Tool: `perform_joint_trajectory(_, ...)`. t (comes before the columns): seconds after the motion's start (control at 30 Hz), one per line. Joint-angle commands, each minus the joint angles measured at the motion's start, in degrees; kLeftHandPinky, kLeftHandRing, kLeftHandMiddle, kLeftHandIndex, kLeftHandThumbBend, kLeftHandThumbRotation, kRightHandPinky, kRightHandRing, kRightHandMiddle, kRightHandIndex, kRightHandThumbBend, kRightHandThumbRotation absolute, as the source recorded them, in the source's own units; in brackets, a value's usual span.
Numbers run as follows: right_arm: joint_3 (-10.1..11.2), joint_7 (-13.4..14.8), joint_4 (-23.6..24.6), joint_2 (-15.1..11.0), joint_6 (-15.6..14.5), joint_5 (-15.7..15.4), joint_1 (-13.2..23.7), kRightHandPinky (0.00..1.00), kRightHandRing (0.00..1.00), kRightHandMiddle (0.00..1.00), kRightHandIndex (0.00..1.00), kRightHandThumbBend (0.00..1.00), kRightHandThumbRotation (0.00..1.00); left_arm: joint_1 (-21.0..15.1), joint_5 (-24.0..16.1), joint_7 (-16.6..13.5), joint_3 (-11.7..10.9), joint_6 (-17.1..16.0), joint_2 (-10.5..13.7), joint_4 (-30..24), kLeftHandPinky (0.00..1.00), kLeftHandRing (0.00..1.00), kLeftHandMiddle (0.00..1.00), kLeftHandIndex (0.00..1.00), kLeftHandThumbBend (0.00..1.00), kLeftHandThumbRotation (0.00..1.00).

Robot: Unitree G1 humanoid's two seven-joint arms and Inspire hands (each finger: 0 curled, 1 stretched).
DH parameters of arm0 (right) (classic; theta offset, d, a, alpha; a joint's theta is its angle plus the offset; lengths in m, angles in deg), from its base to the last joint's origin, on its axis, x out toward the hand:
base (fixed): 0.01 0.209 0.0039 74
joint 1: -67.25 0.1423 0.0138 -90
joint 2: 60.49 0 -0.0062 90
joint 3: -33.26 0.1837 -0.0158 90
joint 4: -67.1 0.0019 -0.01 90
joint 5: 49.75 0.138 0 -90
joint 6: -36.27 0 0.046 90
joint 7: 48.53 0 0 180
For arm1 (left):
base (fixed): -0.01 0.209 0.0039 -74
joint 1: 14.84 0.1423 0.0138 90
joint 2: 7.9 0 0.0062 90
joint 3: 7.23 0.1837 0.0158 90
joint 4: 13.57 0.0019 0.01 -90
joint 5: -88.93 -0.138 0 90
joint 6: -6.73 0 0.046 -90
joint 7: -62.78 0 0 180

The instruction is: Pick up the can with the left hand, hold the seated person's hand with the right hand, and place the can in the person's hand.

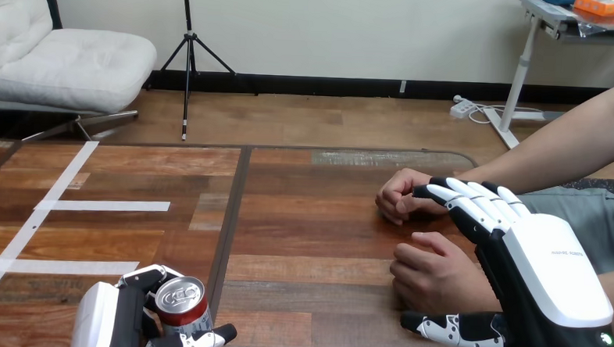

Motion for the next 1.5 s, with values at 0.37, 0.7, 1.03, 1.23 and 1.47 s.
perform_joint_trajectory(0.37,-0.1,0.4,2.7,-0.6,-0.4,-0.2,2.1,0.94,0.9,0.89,0.83,0.86,0.01,-1.4,4.4,1.5,0.3,-6.9,0.0,-5.7,0.27,0.34,0.39,0.39,0.78,0.0)
perform_joint_trajectory(0.7,-0.2,0.8,2.3,-0.6,-0.1,-0.2,2.3,0.94,0.9,0.89,0.83,0.87,0.01,-0.7,6.9,3.7,0.0,-10.1,-0.4,-10.6,0.3,0.36,0.41,0.4,0.78,0.0)
perform_joint_trajectory(1.03,-0.4,0.7,2.1,-0.5,-0.1,-0.1,2.5,0.92,0.89,0.88,0.83,0.87,0.0,-0.2,7.7,6.0,-0.2,-11.2,-0.6,-16.1,0.32,0.37,0.41,0.41,0.77,0.0)
perform_joint_trajectory(1.23,-0.4,1.1,1.7,-0.6,0.2,-0.3,2.5,0.91,0.89,0.88,0.83,0.88,0.0,-0.4,7.9,7.0,-0.1,-12.0,-0.7,-18.2,0.32,0.37,0.41,0.42,0.77,0.0)
perform_joint_trajectory(1.47,-0.4,1.2,1.5,-0.6,0.3,-0.2,2.6,0.91,0.88,0.88,0.82,0.88,0.0,-0.8,9.0,8.3,-0.2,-12.9,-0.9,-19.3,0.32,0.37,0.41,0.42,0.78,0.0)
